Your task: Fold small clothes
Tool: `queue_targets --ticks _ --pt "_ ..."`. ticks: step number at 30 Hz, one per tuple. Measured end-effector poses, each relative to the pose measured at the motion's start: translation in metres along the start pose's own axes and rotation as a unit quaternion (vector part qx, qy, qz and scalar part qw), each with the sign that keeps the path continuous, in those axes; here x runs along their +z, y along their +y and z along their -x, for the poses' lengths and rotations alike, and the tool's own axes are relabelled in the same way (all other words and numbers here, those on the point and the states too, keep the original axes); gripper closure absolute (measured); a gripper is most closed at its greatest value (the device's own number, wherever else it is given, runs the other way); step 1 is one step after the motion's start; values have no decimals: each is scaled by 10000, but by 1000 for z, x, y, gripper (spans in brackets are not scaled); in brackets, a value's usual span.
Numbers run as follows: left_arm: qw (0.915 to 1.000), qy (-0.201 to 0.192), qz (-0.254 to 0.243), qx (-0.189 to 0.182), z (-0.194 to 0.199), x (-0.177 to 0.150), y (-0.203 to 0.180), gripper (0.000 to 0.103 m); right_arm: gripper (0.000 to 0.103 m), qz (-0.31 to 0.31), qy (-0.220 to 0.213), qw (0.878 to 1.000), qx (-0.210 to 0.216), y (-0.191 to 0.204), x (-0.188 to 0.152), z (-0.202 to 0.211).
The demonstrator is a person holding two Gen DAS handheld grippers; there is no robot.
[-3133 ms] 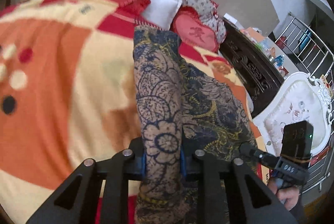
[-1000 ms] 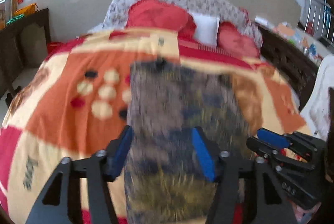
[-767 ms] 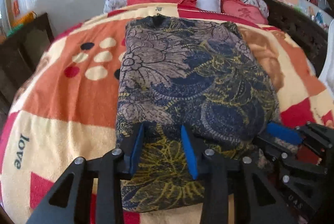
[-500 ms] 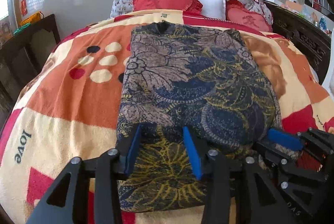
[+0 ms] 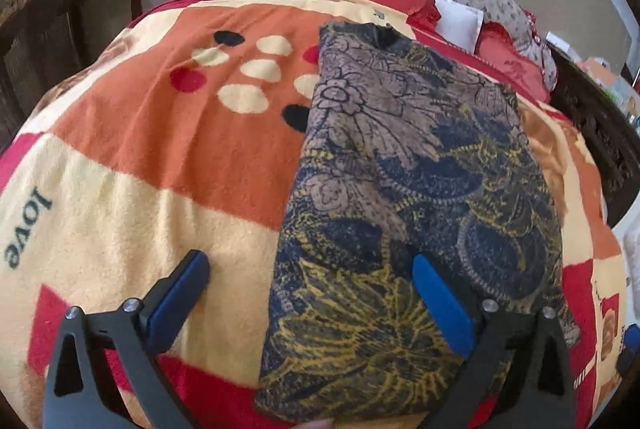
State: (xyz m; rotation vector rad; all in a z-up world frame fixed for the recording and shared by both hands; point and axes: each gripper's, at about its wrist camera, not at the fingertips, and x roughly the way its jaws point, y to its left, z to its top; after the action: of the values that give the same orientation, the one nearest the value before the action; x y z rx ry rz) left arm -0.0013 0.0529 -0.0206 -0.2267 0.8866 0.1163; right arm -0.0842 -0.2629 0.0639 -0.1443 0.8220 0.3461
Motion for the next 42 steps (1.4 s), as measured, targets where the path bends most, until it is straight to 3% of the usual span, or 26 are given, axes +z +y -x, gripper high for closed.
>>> queue_targets --ticks 7,17,39,42 --pt "9976 -208 -382 545 60 0 -33 0 69 -143 -52 9996 -240 -17 -3 20" --pt "9982 -92 -562 196 119 4 -63 0 69 -28 -217 9987 -469 -28 7 39" --pt "9949 194 -967 193 117 -9 -84 0 69 -99 -415 9985 -338 -29 12 45" --pt "9951 296 -938 136 113 -10 -84 0 69 -128 -222 9995 -202 -28 13 38"
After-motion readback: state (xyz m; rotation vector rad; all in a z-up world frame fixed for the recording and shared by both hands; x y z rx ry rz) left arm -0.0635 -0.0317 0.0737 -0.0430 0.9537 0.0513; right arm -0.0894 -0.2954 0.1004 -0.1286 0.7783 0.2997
